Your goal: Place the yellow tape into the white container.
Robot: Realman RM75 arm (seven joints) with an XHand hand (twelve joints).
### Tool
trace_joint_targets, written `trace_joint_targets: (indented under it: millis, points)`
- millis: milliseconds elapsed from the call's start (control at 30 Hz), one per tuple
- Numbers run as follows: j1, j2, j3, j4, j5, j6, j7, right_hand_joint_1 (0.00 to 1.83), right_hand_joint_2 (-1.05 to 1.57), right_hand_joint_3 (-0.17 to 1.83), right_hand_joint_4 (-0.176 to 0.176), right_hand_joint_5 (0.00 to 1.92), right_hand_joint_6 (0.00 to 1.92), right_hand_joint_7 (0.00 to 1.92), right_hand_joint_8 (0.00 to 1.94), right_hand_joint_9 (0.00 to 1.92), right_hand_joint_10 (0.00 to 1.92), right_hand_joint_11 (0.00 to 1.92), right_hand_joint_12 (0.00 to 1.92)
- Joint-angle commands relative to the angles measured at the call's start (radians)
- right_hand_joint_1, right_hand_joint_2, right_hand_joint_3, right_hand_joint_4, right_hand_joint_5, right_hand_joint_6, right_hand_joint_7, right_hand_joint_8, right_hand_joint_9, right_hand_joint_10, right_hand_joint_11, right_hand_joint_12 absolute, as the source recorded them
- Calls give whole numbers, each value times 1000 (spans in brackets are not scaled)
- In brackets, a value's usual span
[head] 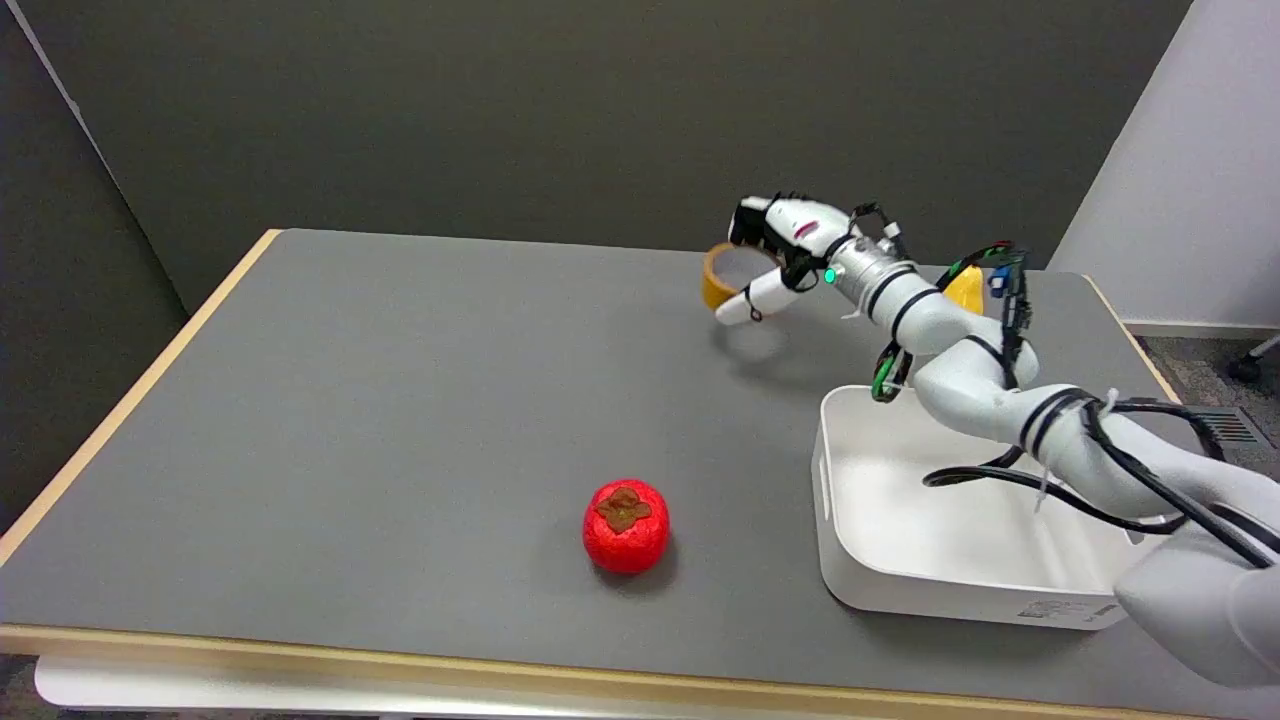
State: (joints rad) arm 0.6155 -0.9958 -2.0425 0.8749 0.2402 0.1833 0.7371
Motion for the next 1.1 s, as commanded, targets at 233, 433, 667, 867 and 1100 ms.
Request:
trace_joint_targets:
  millis: [233, 433, 667, 867, 1100]
  points:
    - [-698, 44, 721, 708, 275, 261, -227, 1161, 1164, 230, -88, 557, 1581, 843, 1346, 846, 1255, 821, 1656]
    - [-1016, 39, 805, 786, 495, 520, -350, 1166, 1154, 239, -91, 568, 1564, 852, 1335, 853, 1265, 824, 1670]
    - [-1242, 15, 753, 781, 578, 905, -445, 1170, 1145, 243, -94, 580, 1537, 863, 1329, 861, 1273, 828, 1686]
    - [-1334, -25, 634, 710, 588, 1201, -445, 1173, 1140, 254, -103, 579, 1525, 866, 1346, 861, 1278, 828, 1695]
    - [-1306, -3, 419, 506, 642, 1478, -436, 1174, 1134, 264, -103, 582, 1521, 868, 1347, 864, 1287, 832, 1712]
